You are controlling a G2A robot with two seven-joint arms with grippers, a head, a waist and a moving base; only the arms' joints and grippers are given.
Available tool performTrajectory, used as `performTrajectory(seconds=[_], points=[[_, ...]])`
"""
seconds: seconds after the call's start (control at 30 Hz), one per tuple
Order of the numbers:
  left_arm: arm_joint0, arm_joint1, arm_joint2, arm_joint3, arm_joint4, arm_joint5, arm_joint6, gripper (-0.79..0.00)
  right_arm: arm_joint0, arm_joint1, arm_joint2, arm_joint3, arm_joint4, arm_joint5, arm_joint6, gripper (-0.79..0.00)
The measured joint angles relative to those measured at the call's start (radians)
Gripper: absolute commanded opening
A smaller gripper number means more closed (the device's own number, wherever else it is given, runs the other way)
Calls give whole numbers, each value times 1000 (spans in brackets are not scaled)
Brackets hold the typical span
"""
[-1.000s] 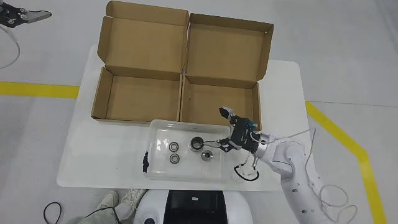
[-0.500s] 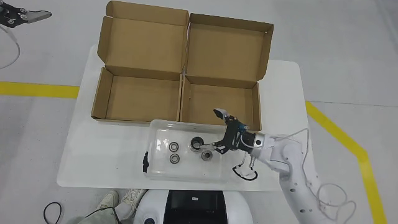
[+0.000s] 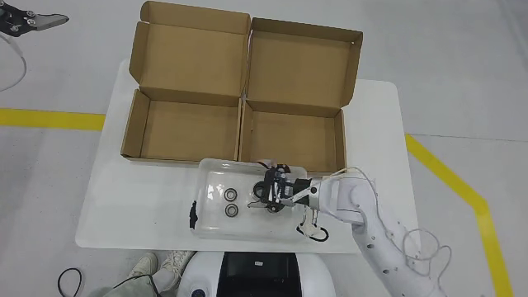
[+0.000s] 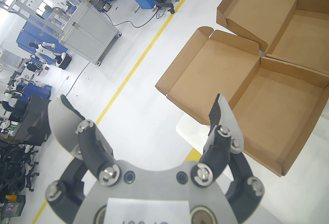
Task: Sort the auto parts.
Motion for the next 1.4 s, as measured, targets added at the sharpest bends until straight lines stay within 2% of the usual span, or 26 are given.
performTrajectory(seconds=[0.17, 0.37, 0.5, 0.7, 1.03, 1.17, 1.23, 1.33, 1.4], points=[[0, 0, 0, 0, 0, 0, 0, 0, 8, 2, -26, 5, 26, 19, 73, -55], [0, 0, 0, 0, 0, 0, 0, 0, 12, 7, -41, 23, 44, 52, 142, -114], [0, 0, 0, 0, 0, 0, 0, 0, 20, 9, -51, 44, 52, 75, 176, -102], [0, 0, 0, 0, 0, 0, 0, 0, 41, 10, -72, 74, 59, 98, 196, -86], [0, 0, 0, 0, 0, 0, 0, 0, 68, 11, -115, 111, 39, 119, 200, -179], [0, 0, 0, 0, 0, 0, 0, 0, 78, 10, -132, 132, 40, 128, 190, -129], [0, 0, 0, 0, 0, 0, 0, 0, 82, 10, -137, 142, 40, 129, 183, -129], [0, 0, 0, 0, 0, 0, 0, 0, 90, 10, -146, 158, 40, 131, 173, -160], [0, 0, 0, 0, 0, 0, 0, 0, 97, 10, -152, 170, 41, 133, 168, -234]])
